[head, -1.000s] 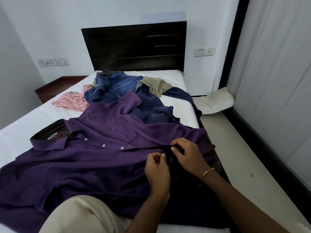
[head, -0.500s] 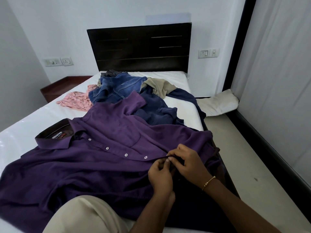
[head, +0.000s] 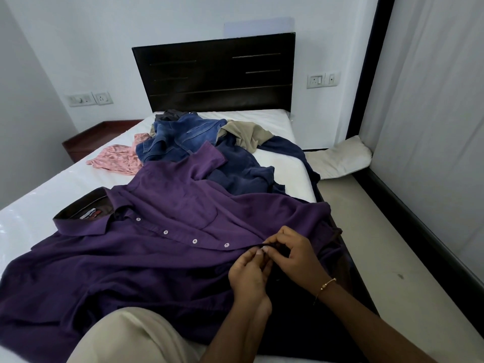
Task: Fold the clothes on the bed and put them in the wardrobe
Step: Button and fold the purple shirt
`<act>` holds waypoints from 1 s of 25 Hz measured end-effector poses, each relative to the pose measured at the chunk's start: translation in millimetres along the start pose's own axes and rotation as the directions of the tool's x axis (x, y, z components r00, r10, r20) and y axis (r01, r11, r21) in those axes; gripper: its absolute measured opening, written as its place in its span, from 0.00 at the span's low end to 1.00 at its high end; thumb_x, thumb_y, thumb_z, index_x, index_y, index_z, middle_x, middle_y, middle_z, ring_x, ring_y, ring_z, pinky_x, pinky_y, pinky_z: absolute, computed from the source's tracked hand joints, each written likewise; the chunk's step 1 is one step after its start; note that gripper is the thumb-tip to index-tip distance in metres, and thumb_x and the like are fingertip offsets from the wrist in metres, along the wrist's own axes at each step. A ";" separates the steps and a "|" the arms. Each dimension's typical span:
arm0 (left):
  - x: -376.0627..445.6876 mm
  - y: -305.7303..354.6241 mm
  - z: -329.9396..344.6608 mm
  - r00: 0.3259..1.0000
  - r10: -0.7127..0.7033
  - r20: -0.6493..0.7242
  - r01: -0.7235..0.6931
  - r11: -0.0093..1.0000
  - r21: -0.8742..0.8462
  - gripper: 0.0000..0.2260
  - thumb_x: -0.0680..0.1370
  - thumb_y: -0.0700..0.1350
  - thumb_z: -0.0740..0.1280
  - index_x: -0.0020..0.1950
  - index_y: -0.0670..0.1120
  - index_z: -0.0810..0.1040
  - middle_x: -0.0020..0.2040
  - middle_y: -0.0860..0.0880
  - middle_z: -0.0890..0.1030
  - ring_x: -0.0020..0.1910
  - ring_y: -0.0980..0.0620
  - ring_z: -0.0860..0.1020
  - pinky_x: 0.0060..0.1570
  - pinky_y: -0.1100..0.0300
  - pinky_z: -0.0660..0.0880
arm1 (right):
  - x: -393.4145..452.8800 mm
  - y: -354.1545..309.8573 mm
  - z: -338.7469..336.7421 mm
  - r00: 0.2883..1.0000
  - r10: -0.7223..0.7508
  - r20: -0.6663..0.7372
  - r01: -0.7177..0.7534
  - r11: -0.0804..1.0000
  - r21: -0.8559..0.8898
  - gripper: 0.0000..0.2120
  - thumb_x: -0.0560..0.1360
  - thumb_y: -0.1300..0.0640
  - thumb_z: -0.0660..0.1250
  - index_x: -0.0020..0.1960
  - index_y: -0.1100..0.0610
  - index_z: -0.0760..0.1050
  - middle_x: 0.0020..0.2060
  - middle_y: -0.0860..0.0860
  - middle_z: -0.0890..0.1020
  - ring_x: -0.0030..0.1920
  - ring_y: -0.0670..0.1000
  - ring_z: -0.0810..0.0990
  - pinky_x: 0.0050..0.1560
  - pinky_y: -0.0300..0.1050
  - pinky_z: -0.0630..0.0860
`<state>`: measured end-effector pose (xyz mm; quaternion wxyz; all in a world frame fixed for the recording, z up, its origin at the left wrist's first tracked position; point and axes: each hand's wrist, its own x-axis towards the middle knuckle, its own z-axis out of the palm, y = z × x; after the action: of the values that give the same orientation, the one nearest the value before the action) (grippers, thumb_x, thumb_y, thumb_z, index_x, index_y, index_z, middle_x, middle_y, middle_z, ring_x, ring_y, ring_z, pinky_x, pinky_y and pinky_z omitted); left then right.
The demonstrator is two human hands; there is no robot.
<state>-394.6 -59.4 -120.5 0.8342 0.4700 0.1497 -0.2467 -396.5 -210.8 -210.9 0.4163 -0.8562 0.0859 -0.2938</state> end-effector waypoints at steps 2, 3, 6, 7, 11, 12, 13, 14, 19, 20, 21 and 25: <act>3.0 -0.8 -2.3 0.999 -0.005 -0.039 0.006 1.000 0.007 0.07 0.81 0.32 0.67 0.58 0.35 0.82 0.52 0.36 0.86 0.59 0.36 0.84 0.66 0.44 0.78 | -2.8 -0.8 0.6 1.000 -0.022 0.021 0.022 1.000 -0.009 0.04 0.85 0.63 0.87 0.59 0.57 0.97 0.50 0.49 0.86 0.49 0.47 0.87 0.56 0.49 0.90; 3.4 -0.1 -2.9 0.999 -0.002 -0.048 0.002 1.000 0.003 0.07 0.81 0.33 0.68 0.58 0.35 0.82 0.51 0.36 0.87 0.59 0.36 0.84 0.66 0.44 0.78 | -3.9 -1.2 0.1 0.999 -0.031 0.030 0.031 1.000 0.000 0.04 0.85 0.63 0.87 0.59 0.58 0.97 0.50 0.50 0.86 0.49 0.46 0.87 0.55 0.48 0.91; 4.3 1.1 -4.0 0.998 0.020 -0.056 -0.020 1.000 -0.009 0.08 0.80 0.32 0.70 0.59 0.36 0.81 0.52 0.36 0.86 0.57 0.38 0.85 0.65 0.44 0.79 | -4.4 0.2 -0.5 0.998 0.049 0.048 -0.055 0.992 0.118 0.03 0.88 0.62 0.84 0.58 0.61 0.97 0.49 0.54 0.89 0.47 0.42 0.86 0.53 0.48 0.88; 4.5 1.4 -4.4 0.998 0.035 -0.060 -0.036 0.999 -0.005 0.09 0.79 0.32 0.71 0.59 0.36 0.81 0.52 0.36 0.86 0.56 0.39 0.85 0.65 0.45 0.79 | -4.4 1.9 0.8 0.989 0.135 0.062 -0.145 0.970 0.197 0.06 0.91 0.62 0.82 0.58 0.63 0.97 0.50 0.57 0.91 0.47 0.40 0.86 0.55 0.48 0.87; 1.2 1.1 -4.1 0.991 0.094 -0.093 -0.090 0.994 0.055 0.08 0.77 0.30 0.72 0.55 0.36 0.83 0.48 0.39 0.87 0.51 0.41 0.86 0.61 0.47 0.81 | -10.5 -0.4 3.2 0.911 0.372 0.180 -0.413 0.794 0.445 0.09 0.92 0.64 0.78 0.62 0.69 0.95 0.59 0.65 0.96 0.52 0.42 0.92 0.69 0.51 0.87; 0.2 1.0 -3.1 0.990 0.098 -0.101 -0.091 0.994 0.066 0.07 0.78 0.30 0.72 0.54 0.37 0.83 0.47 0.38 0.87 0.50 0.41 0.87 0.59 0.47 0.82 | -11.7 -1.1 3.0 0.907 0.381 0.181 -0.421 0.796 0.435 0.07 0.91 0.64 0.80 0.62 0.68 0.95 0.58 0.65 0.96 0.51 0.42 0.91 0.67 0.50 0.88; -0.3 0.9 -2.2 0.989 0.098 -0.107 -0.091 0.993 0.074 0.06 0.78 0.30 0.71 0.54 0.37 0.83 0.47 0.38 0.87 0.49 0.41 0.87 0.58 0.47 0.82 | -12.8 -1.1 3.5 0.908 0.380 0.178 -0.420 0.802 0.425 0.06 0.89 0.65 0.82 0.62 0.67 0.95 0.57 0.65 0.96 0.49 0.41 0.91 0.64 0.49 0.88; 0.3 0.5 -1.6 0.989 0.100 -0.111 -0.092 0.993 0.074 0.06 0.78 0.31 0.71 0.54 0.37 0.83 0.47 0.38 0.87 0.49 0.41 0.87 0.58 0.47 0.82 | -12.8 0.1 4.6 0.907 0.383 0.174 -0.420 0.805 0.420 0.05 0.89 0.65 0.83 0.61 0.67 0.95 0.56 0.66 0.96 0.48 0.41 0.90 0.61 0.49 0.88; -6.1 0.7 3.8 0.987 0.152 -0.059 -0.146 0.985 0.093 0.05 0.78 0.34 0.72 0.53 0.35 0.84 0.46 0.38 0.87 0.50 0.41 0.87 0.57 0.49 0.82 | -10.8 6.8 9.5 0.904 0.410 0.120 -0.423 0.823 0.380 0.04 0.86 0.64 0.86 0.58 0.66 0.95 0.52 0.67 0.95 0.43 0.40 0.89 0.52 0.44 0.87; -7.5 0.2 3.9 0.987 0.156 -0.031 -0.152 0.982 0.110 0.05 0.78 0.34 0.73 0.53 0.34 0.84 0.46 0.37 0.87 0.49 0.41 0.87 0.57 0.48 0.82 | -10.8 7.8 10.1 0.903 0.414 0.117 -0.427 0.827 0.365 0.04 0.86 0.63 0.86 0.58 0.65 0.95 0.52 0.67 0.95 0.42 0.40 0.88 0.51 0.43 0.87; -8.7 0.2 3.7 0.988 0.154 -0.010 -0.151 0.980 0.129 0.05 0.77 0.33 0.73 0.53 0.34 0.83 0.46 0.37 0.87 0.48 0.41 0.86 0.57 0.48 0.82 | -11.3 9.2 10.4 0.899 0.421 0.122 -0.436 0.827 0.356 0.05 0.87 0.62 0.86 0.58 0.65 0.95 0.52 0.67 0.95 0.42 0.39 0.87 0.50 0.42 0.87; -2.2 -1.8 -2.1 0.978 0.207 -0.022 -0.192 0.940 0.282 0.03 0.78 0.34 0.73 0.51 0.36 0.84 0.44 0.39 0.87 0.47 0.42 0.87 0.53 0.48 0.83 | -10.7 13.1 13.4 0.853 0.487 0.186 -0.521 0.788 0.328 0.06 0.89 0.61 0.83 0.59 0.65 0.94 0.43 0.57 0.94 0.41 0.39 0.88 0.50 0.42 0.87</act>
<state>-397.6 -57.8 -121.8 0.7765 0.6014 0.0864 -0.1674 -396.2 -206.1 -232.0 0.6354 -0.7213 0.2358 -0.1430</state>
